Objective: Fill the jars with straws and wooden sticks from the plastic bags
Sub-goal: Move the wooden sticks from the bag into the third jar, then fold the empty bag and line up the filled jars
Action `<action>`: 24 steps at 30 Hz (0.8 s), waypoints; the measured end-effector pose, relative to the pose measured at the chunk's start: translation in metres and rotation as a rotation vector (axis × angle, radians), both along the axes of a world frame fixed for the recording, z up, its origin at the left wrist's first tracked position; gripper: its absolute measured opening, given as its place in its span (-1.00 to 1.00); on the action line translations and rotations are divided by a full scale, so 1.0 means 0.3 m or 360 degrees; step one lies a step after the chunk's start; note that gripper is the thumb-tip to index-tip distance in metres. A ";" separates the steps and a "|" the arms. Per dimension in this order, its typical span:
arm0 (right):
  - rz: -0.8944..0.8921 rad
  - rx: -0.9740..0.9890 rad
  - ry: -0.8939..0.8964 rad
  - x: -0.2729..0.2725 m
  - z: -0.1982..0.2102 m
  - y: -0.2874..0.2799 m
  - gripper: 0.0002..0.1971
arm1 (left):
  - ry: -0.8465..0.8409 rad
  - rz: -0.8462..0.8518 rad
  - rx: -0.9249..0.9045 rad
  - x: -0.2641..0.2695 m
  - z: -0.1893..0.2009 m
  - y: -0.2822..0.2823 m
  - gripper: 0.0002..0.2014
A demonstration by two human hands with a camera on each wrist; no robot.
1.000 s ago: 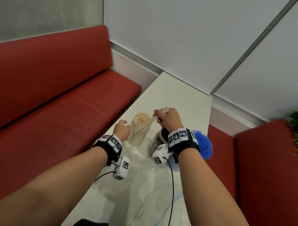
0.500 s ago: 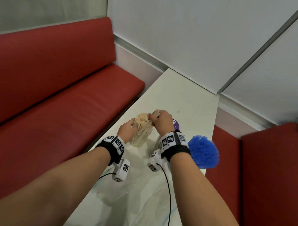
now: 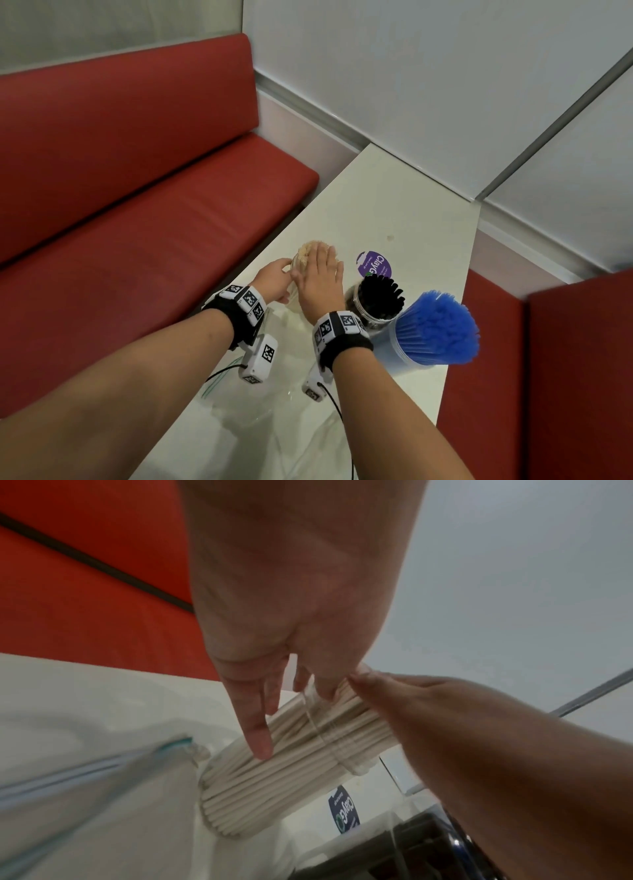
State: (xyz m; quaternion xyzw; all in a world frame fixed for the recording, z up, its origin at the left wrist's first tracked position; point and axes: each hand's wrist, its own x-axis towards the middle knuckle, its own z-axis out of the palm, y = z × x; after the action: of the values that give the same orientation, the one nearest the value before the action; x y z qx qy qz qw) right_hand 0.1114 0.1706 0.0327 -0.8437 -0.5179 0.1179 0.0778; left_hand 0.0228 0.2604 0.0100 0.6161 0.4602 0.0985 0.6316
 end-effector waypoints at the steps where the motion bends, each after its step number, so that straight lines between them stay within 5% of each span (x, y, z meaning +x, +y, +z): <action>1: -0.0018 0.0096 0.0017 0.005 0.012 0.002 -0.35 | 0.0034 0.0041 0.0033 -0.010 0.008 0.005 -0.61; 4: -0.0232 0.0733 0.0136 -0.001 0.066 -0.014 -0.48 | 0.0435 -0.0008 0.0388 -0.064 0.057 0.014 -0.50; 6: -0.0289 0.0999 0.0302 -0.029 0.077 -0.049 -0.59 | 0.0891 -0.0466 0.0607 -0.112 0.092 -0.001 -0.30; 10: -0.0530 0.0612 0.0707 -0.076 0.020 -0.145 -0.72 | 0.1429 -0.1240 0.0554 -0.172 0.141 -0.107 -0.37; 14: -0.0848 0.0252 0.0827 -0.108 -0.076 -0.304 -0.69 | 0.1180 -0.1010 0.0486 -0.227 0.148 -0.172 -0.76; 17: -0.1420 0.0288 0.0900 -0.109 -0.085 -0.397 -0.64 | 0.0532 -0.0583 -0.0099 -0.250 0.210 -0.162 -0.84; 19: -0.1698 0.0432 0.1277 -0.117 -0.061 -0.427 -0.52 | 0.0232 -0.0417 -0.0166 -0.268 0.292 -0.131 -0.84; 22: -0.1596 0.0800 0.2169 -0.154 0.017 -0.441 -0.43 | -0.0089 -0.0340 -0.0278 -0.290 0.406 -0.112 -0.85; 24: -0.1305 0.1153 0.2143 -0.170 0.088 -0.435 -0.47 | -0.0183 -0.0410 -0.0292 -0.299 0.454 -0.118 -0.76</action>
State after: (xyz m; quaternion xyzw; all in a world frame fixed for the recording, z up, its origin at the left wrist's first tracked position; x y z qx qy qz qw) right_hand 0.0603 0.0400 0.0591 -0.6377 -0.0223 0.3827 0.6682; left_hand -0.0671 0.2251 0.1461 0.6031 0.3476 0.0092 0.7179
